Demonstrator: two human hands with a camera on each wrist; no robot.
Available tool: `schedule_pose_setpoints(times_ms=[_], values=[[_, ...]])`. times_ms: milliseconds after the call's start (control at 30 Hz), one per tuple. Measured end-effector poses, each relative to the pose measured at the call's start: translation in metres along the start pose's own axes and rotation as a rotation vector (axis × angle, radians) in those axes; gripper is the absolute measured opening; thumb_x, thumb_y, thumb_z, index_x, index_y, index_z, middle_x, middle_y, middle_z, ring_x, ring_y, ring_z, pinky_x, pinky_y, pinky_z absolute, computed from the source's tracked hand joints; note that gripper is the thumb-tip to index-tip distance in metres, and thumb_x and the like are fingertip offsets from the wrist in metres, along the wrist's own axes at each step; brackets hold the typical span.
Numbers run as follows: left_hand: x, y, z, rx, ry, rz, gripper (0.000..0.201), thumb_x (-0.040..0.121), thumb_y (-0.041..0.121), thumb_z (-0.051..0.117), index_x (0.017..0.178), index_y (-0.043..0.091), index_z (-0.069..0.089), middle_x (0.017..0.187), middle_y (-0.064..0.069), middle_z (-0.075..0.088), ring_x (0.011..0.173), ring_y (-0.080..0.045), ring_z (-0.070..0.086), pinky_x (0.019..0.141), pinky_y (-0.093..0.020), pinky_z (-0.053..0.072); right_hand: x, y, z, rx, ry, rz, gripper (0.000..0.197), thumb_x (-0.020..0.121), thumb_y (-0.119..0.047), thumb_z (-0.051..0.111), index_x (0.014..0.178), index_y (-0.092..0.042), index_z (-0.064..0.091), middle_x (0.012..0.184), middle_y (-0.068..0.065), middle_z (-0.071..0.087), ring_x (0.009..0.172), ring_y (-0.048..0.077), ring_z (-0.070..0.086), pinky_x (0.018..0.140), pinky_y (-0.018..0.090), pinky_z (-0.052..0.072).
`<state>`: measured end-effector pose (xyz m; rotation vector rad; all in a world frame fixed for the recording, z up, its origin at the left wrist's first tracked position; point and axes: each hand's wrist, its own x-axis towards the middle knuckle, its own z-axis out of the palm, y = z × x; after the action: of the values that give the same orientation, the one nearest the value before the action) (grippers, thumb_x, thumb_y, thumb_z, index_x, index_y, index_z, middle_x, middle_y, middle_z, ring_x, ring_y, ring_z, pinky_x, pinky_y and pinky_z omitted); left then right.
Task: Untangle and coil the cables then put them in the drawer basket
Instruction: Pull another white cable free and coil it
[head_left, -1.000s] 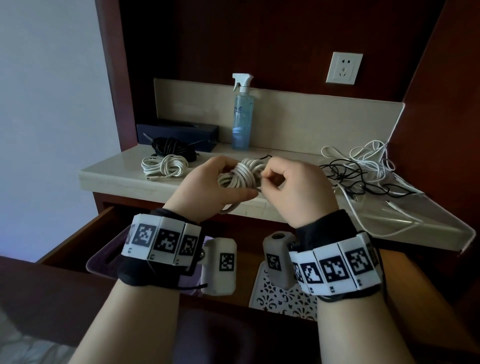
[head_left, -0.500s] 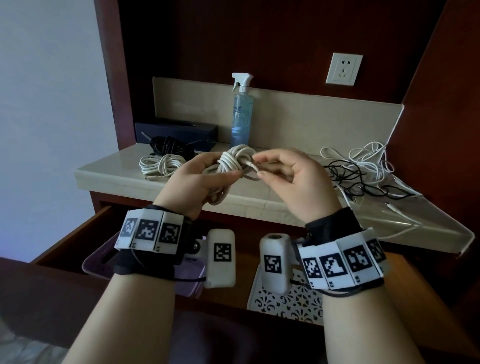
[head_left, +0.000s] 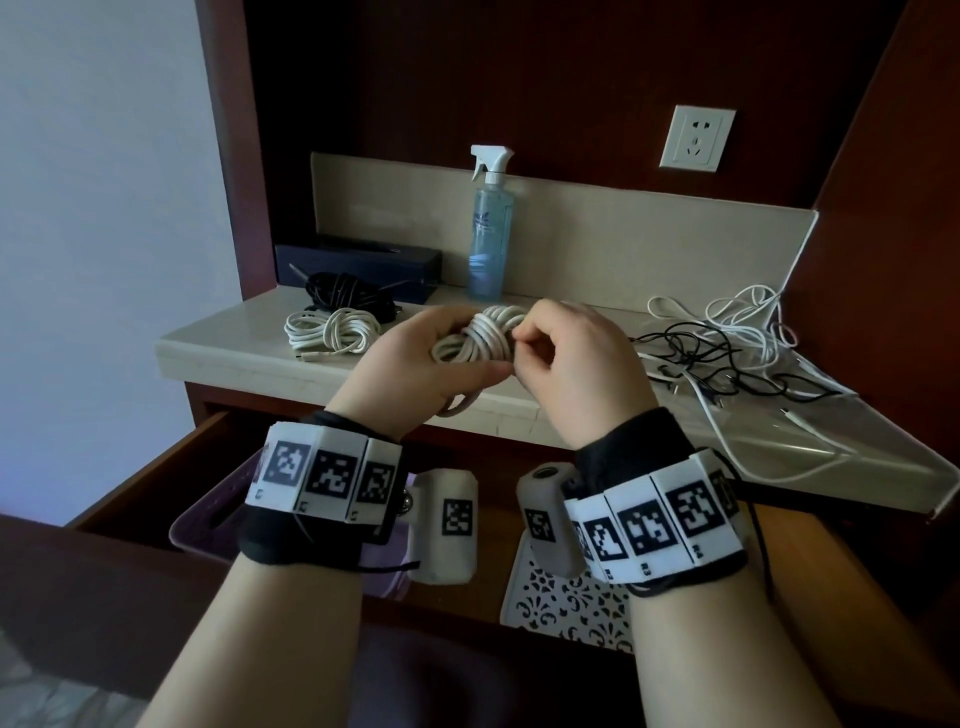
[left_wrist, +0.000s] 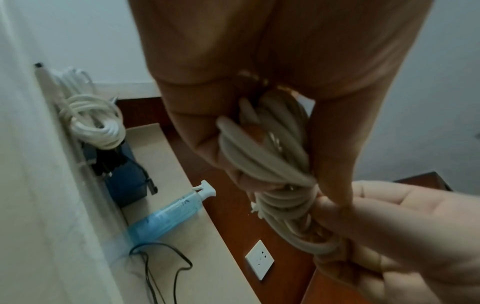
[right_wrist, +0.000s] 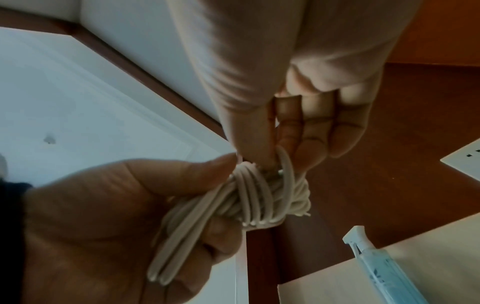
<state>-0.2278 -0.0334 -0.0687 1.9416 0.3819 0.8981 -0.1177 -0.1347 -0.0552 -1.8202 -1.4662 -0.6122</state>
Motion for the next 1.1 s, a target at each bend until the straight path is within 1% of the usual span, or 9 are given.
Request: schedule_pose_setpoints(times_ms=[133,300,367,467,600,733,867,967,1100], values=[[-0.001,0.005,0.0,0.092,0.016,0.082,0.036,0.076,0.023,0.076,0.089,0.044,0.05,0.084,0.017,0.059,0.066,0.013,0.055,0.059,-0.006,0.044,0.0,0.005,0.002,0.116,0.022,0.101,0.006,0.082,-0.009,0.065,0.087,-0.012,0.068,0.09,0.001,0.067,0.08,0.012,0.056,0.072,0.019,0.038],[-0.001,-0.001,-0.006,-0.18,0.012,-0.007,0.033,0.07,0.021,0.079,0.095,0.036,0.064,0.078,0.011,0.067,0.071,-0.007,0.061,0.065,-0.024,0.048,-0.006,0.007,-0.006,0.566,0.033,0.207,0.029,0.076,-0.005,0.072,0.08,-0.027,0.053,0.079,-0.012,0.063,0.075,0.001,0.061,0.072,0.012,0.048],[-0.001,-0.003,-0.008,-0.233,0.018,-0.022,0.035,0.067,0.021,0.076,0.099,0.031,0.065,0.072,0.013,0.066,0.065,-0.006,0.059,0.062,-0.023,0.045,-0.007,0.004,-0.006,0.572,-0.021,0.155,0.032,0.077,-0.001,0.069,0.086,-0.028,0.055,0.086,-0.011,0.063,0.082,0.002,0.062,0.079,0.014,0.049],[-0.004,-0.003,-0.009,-0.271,0.018,-0.024,0.039,0.065,0.023,0.072,0.102,0.026,0.065,0.067,0.013,0.063,0.059,-0.006,0.056,0.053,-0.018,0.041,-0.009,0.001,-0.004,0.581,0.07,0.143,0.033,0.076,0.0,0.07,0.087,-0.026,0.054,0.081,-0.007,0.061,0.075,0.003,0.061,0.074,0.012,0.048],[-0.012,0.002,-0.014,-0.17,-0.008,0.012,0.037,0.074,0.014,0.078,0.103,0.033,0.062,0.08,0.008,0.064,0.064,-0.004,0.058,0.055,-0.02,0.046,-0.011,0.0,-0.002,0.556,0.162,0.215,0.047,0.072,-0.006,0.076,0.082,-0.031,0.037,0.08,-0.009,0.052,0.071,0.004,0.059,0.071,0.021,0.053],[-0.018,0.008,-0.015,-0.057,-0.064,0.053,0.044,0.075,0.009,0.075,0.108,0.033,0.059,0.087,0.008,0.06,0.062,0.002,0.056,0.055,-0.014,0.048,-0.01,-0.003,-0.001,0.519,0.11,0.285,0.051,0.072,-0.011,0.076,0.086,-0.032,0.031,0.086,-0.01,0.043,0.076,0.023,0.06,0.071,0.029,0.051],[-0.023,0.01,-0.014,-0.069,-0.094,0.054,0.05,0.075,0.003,0.074,0.118,0.025,0.059,0.09,0.007,0.058,0.063,0.001,0.055,0.057,-0.016,0.049,-0.013,-0.002,0.0,0.337,0.161,0.252,0.047,0.071,-0.026,0.078,0.097,-0.028,0.039,0.081,-0.012,0.043,0.063,0.006,0.046,0.059,0.02,0.039],[-0.024,0.009,-0.017,-0.144,-0.094,0.029,0.049,0.074,-0.001,0.073,0.115,0.02,0.058,0.092,0.002,0.061,0.066,-0.004,0.057,0.058,-0.018,0.051,-0.014,0.004,-0.008,0.333,0.04,0.24,0.043,0.073,-0.037,0.073,0.105,-0.028,0.046,0.08,-0.012,0.052,0.068,0.004,0.05,0.062,0.018,0.041],[-0.025,0.008,-0.02,-0.168,-0.13,0.004,0.046,0.071,-0.002,0.073,0.112,0.012,0.058,0.087,0.006,0.063,0.068,-0.006,0.058,0.06,-0.021,0.052,-0.018,0.009,-0.018,0.611,-0.247,0.291,0.048,0.077,-0.053,0.048,0.118,-0.029,0.054,0.104,-0.014,0.063,0.096,-0.003,0.057,0.085,0.014,0.041]])
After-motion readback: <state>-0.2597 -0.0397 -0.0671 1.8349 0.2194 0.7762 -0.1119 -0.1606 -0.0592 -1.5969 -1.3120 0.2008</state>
